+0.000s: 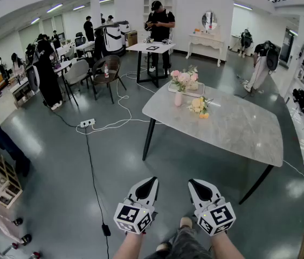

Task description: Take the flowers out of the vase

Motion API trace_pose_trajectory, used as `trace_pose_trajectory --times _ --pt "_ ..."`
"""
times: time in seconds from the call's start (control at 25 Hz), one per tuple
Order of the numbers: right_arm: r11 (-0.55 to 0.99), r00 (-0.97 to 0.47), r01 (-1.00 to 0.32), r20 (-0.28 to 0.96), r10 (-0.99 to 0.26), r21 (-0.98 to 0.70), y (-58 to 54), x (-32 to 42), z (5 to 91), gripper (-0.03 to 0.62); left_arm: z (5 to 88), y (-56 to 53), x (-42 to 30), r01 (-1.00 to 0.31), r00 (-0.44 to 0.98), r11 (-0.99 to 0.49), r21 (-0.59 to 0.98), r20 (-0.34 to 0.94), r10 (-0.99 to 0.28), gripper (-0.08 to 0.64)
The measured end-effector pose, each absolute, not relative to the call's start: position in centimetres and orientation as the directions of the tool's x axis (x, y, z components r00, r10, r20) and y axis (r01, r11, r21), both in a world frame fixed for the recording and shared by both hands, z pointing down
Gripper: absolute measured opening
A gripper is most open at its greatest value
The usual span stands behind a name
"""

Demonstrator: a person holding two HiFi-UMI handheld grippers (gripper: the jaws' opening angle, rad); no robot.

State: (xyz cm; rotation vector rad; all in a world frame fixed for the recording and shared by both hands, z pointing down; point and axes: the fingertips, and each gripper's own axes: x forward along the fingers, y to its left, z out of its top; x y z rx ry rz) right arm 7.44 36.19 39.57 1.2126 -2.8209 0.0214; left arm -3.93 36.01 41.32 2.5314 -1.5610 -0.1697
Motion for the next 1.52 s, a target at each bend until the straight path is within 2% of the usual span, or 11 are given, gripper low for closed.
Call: trace_pose_trajectory --times 0.64,1.52 --pt "0.681 -0.681 -0.732 0.076 -0.728 -0.033 32.2 6.8 40.2 0.021 42.3 32.6 -5.2 -0.882 0.431 -0.417 0.218 0.018 -0.902 0.014" --pt "0.696 -0.699 -0.715 0.094 -0.709 -0.073 16.1 6.6 41.4 0.022 43.1 15.8 -3.2 -0.847 0.496 -0.479 0.231 0.02 -0.868 0.014"
